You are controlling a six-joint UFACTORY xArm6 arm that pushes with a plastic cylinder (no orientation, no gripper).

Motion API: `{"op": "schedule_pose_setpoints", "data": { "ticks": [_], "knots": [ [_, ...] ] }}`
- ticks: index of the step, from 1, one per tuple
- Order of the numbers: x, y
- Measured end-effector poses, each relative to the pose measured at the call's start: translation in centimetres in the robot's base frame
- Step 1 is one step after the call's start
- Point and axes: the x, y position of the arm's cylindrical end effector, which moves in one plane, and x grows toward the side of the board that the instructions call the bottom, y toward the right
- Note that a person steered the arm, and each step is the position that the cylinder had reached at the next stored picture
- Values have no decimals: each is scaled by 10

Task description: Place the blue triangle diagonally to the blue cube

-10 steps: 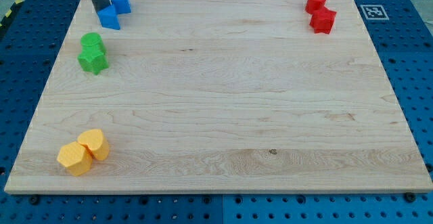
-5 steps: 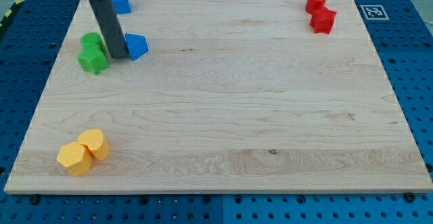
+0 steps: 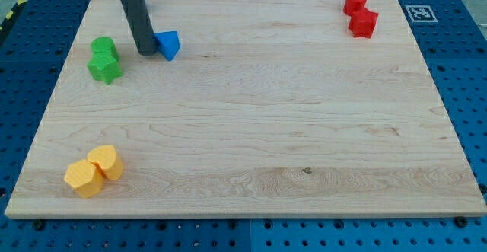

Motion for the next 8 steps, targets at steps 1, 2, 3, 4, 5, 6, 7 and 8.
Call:
{"op": "schedule_pose_setpoints", "data": {
  "ticks": [1,2,3,4,5,6,7,8],
  "knots": [
    [-2,9],
    [-4,31],
    [-15,44],
    [-23,44],
    [-23,45],
    [-25,48],
    [-25,54],
    [-25,71]
  ]
}}
